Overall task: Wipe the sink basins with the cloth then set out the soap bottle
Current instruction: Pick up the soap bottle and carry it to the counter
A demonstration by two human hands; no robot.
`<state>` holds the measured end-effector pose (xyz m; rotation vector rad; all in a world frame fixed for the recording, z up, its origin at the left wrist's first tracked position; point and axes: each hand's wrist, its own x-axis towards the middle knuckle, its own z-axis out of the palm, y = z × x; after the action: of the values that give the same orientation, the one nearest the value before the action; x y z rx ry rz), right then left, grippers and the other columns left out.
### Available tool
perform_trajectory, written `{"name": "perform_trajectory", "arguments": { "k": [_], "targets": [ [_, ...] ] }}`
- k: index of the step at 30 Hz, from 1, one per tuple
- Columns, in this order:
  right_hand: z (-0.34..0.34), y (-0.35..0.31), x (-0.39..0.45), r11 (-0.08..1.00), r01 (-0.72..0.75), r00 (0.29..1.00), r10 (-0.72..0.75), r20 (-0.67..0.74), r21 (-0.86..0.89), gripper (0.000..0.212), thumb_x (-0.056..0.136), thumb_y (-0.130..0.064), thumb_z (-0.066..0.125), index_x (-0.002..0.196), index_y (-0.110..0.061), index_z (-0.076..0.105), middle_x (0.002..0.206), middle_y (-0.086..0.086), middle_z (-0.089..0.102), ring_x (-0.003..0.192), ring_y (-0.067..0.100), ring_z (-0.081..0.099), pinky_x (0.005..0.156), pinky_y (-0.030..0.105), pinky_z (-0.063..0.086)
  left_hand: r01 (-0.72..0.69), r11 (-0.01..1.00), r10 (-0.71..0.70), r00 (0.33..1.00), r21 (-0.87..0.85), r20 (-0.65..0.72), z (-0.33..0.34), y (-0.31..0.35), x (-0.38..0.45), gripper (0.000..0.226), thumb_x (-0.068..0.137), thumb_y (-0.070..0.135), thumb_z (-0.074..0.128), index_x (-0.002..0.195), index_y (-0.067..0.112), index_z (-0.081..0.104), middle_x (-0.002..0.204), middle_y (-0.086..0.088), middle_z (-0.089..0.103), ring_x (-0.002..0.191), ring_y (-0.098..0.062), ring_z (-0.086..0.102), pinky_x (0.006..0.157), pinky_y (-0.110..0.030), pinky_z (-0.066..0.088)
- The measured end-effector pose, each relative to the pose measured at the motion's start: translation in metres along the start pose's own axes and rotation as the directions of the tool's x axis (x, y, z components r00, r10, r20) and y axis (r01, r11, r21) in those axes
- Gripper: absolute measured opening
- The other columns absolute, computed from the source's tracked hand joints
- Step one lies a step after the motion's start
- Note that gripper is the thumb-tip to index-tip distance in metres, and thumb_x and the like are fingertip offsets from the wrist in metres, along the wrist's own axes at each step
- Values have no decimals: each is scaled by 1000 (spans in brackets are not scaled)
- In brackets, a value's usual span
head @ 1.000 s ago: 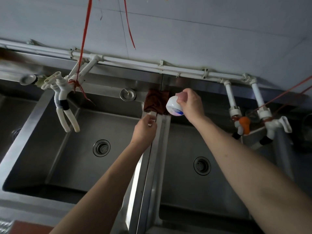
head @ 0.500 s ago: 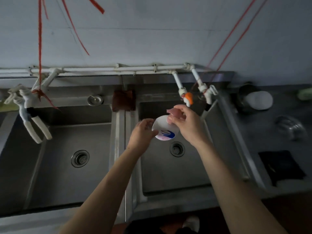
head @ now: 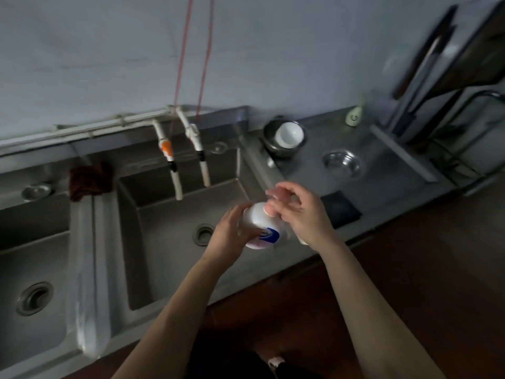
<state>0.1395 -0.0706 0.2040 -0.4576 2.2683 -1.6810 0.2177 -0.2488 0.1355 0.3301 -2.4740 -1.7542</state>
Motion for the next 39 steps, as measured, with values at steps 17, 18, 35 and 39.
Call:
{"name": "perform_trajectory", "arguments": {
  "k": [17,18,35,39],
  "targets": [
    [-258,73,-26,984,-112,928,153,-341,135,37,97,-26,73,132,-26,65,121,-13,73,113,6,69,99,41,60,-150,977,106,958,150,266,245,103,89,58,70,58,75,124,47,55,114,21,64,102,-2,63,87,-40,58],
    [-270,78,-16,984,-118,930,157,-332,137,30,95,-26,74,124,-34,68,123,-10,71,111,6,70,98,41,60,-142,979,99,957,144,272,255,105,102,58,69,60,74,123,48,54,113,21,65,101,-2,63,87,-41,58],
    [-440,153,229,968,-252,963,251,-95,3,36,92,-26,78,122,-41,66,118,-14,74,112,7,70,89,23,58,-18,999,10,987,50,161,379,145,382,54,71,57,78,121,46,59,113,18,67,102,-7,65,88,-42,58],
    [-452,173,284,962,-272,962,272,-13,-29,50,88,-24,83,133,-32,61,124,-10,72,111,7,70,89,26,59,45,998,-50,993,46,110,384,138,420,52,72,65,72,119,49,60,111,22,68,102,-3,65,90,-40,56]
  ]
}}
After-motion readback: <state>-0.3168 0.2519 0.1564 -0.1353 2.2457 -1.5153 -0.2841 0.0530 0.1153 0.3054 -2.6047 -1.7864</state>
